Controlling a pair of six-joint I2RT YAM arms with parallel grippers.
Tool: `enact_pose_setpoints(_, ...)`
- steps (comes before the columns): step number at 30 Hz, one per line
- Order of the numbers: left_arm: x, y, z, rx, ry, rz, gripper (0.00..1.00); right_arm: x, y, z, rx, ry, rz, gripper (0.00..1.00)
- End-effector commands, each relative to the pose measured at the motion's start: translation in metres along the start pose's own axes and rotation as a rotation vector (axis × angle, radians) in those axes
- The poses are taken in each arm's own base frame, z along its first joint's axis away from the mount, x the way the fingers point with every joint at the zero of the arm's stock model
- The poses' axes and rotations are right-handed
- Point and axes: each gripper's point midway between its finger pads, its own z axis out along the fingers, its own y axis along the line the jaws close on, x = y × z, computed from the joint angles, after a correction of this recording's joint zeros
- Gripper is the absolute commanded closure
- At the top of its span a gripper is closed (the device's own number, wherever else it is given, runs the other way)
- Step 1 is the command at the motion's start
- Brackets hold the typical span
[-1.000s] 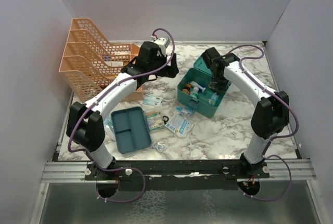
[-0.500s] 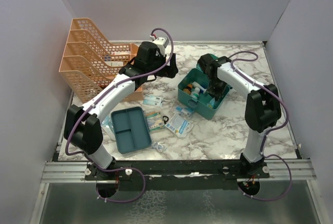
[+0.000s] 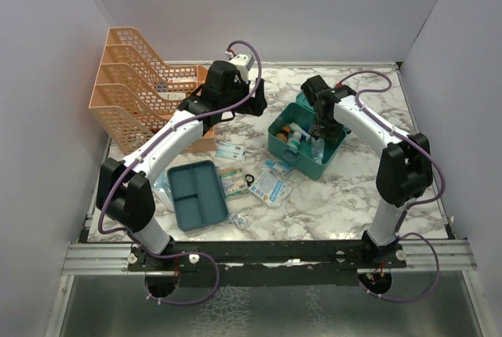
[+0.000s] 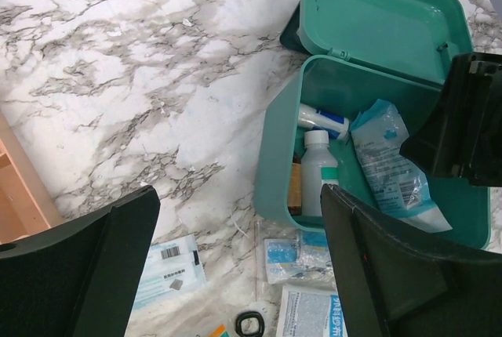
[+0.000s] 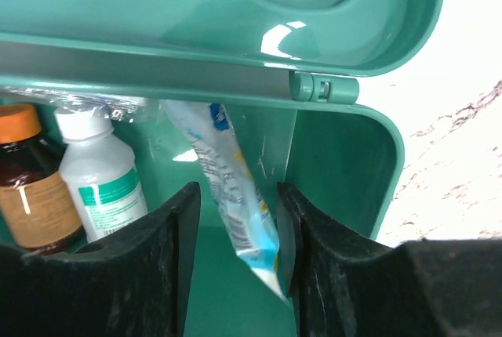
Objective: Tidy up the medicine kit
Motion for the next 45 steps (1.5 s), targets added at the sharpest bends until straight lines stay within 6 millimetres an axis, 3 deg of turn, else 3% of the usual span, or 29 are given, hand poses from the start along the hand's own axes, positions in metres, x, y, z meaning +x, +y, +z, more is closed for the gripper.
enact_pose_setpoints(1, -0.016, 0.003, -0.001, -0.023, -0.032, 0.018, 0.13, -0.014, 0.015, -0.017, -0.146, -0.079, -0.041, 0.60)
enact_pose_setpoints(5, -0.017, 0.004, 0.001, -0.024, -0.031, 0.026, 0.13, -0.012, 0.029, -0.012, -0.223, -0.085, -0.097, 0.71)
enact_pose_setpoints(8, -0.016, 0.005, 0.003, -0.027, -0.025, 0.027, 0.13, -0.005, 0.030, -0.005, -0.224, -0.066, -0.116, 0.72)
enact_pose_setpoints(13, -0.018, 0.004, 0.004, -0.022, -0.024, 0.029, 0.13, -0.013, 0.011, -0.003, -0.111, -0.095, -0.119, 0.64)
enact_pose_setpoints(17, -0.018, 0.003, 0.005, -0.020, -0.024, 0.029, 0.13, -0.019, 0.008, -0.011, -0.124, -0.124, -0.154, 0.59)
enact_pose_setpoints(30, -0.005, -0.004, 0.012, 0.036, 0.019, 0.013, 0.13, 0.011, 0.011, 0.014, -0.202, -0.031, -0.292, 0.56)
enact_pose_setpoints(33, -0.003, -0.007, 0.014, 0.054, 0.028, 0.008, 0.13, 0.013, 0.017, 0.010, -0.247, -0.022, -0.300, 0.63)
enact_pose_setpoints(38, -0.002, -0.007, 0.016, 0.055, 0.030, 0.005, 0.14, 0.005, 0.030, -0.008, -0.309, -0.018, -0.275, 0.90)
enact_pose_setpoints(42, -0.002, -0.007, 0.017, 0.053, 0.030, 0.006, 0.14, 0.007, 0.034, -0.011, -0.301, 0.024, -0.229, 0.99)
enact_pose_setpoints(45, -0.002, -0.006, 0.017, 0.052, 0.030, 0.008, 0.14, 0.010, 0.029, -0.008, -0.245, 0.059, -0.178, 0.99)
